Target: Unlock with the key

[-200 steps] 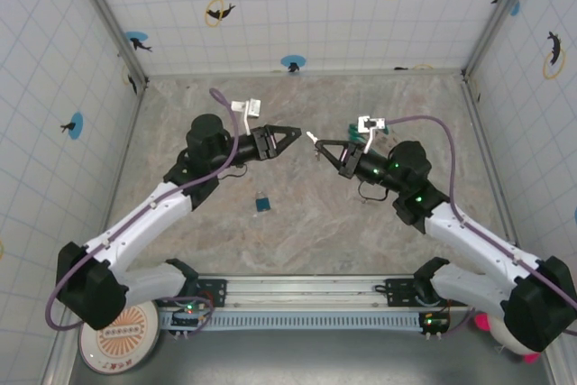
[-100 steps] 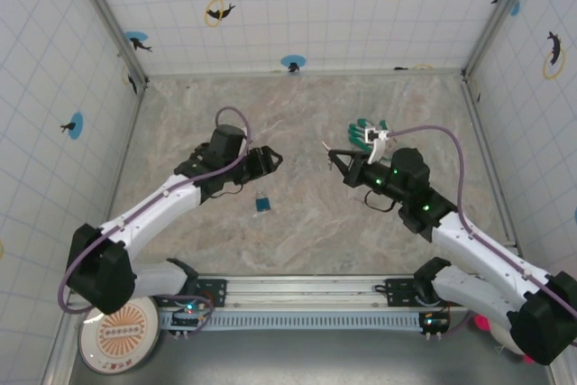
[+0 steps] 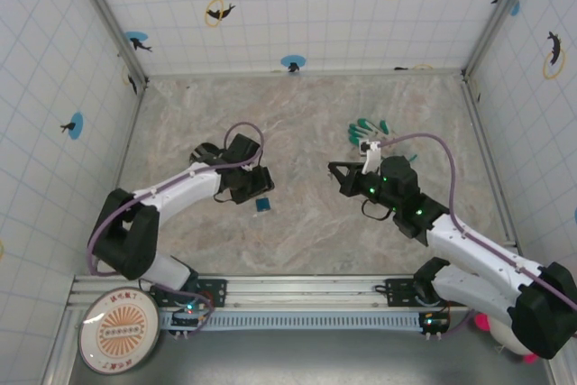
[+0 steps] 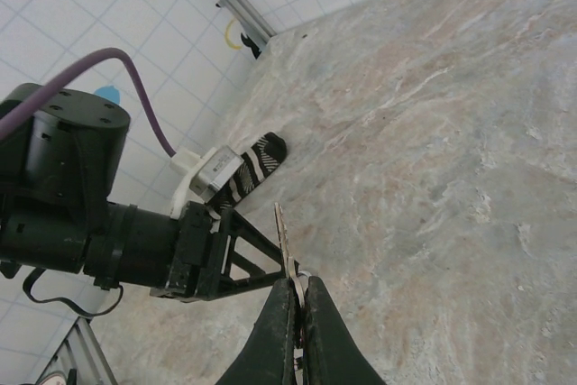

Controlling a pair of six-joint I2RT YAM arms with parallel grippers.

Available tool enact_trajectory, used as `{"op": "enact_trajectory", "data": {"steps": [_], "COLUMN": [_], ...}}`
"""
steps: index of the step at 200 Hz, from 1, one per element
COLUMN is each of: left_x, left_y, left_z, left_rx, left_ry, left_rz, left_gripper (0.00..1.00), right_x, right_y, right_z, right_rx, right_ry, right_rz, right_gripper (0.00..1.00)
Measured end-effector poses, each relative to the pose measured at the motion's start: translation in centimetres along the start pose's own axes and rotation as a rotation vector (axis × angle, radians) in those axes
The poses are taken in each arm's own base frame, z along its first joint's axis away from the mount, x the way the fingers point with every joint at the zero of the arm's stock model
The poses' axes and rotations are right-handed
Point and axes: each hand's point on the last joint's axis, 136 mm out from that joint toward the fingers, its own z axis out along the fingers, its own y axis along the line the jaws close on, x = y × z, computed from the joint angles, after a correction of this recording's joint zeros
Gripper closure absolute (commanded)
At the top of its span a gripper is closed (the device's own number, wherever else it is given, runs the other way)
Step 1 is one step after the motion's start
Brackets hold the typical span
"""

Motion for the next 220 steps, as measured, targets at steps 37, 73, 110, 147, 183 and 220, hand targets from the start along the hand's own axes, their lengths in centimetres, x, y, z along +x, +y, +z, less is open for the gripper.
{"op": "enact_trajectory", "data": {"steps": [37,73,110,147,183,220], "left_x": [0.9,1.2,1.8,1.7,1.9,1.8], "left_y": [-0.3,0.4,1.0,1.0,1.7,1.9], "left_z": [0.7,1.7,2.2,2.5,3.4,3.5], "left_rx": [-0.060,-0.120,-0.179,-0.197,-0.232,-0.244], "left_ry": [0.025,0.038,0.052,0.046,0.063,0.062], "left_rz": [0.019,0.010,0.022,0.020,0.014,0.013], "left_gripper": [0.31,0.33,0.35,0.39,0.48,0.60], "right_x": [0.2,0.3,0.3,0.7,0.6,0.7], "right_y": [-0.4,-0.8,-1.0,-1.4,-1.5,-2.0], "right_z": [0.0,0.0,0.0,-0.1,-0.1,-0.2], "right_rx": [0.012,0.030,0.031,0.041,0.044,0.059], "right_ry": [-0.004,-0.013,-0.023,-0.017,-0.023,-0.028], "right_rz": [-0.001,0.001,0.000,0.002,0.004,0.011], "right_gripper": [1.00,1.00,1.00,1.00,1.00,1.00]}}
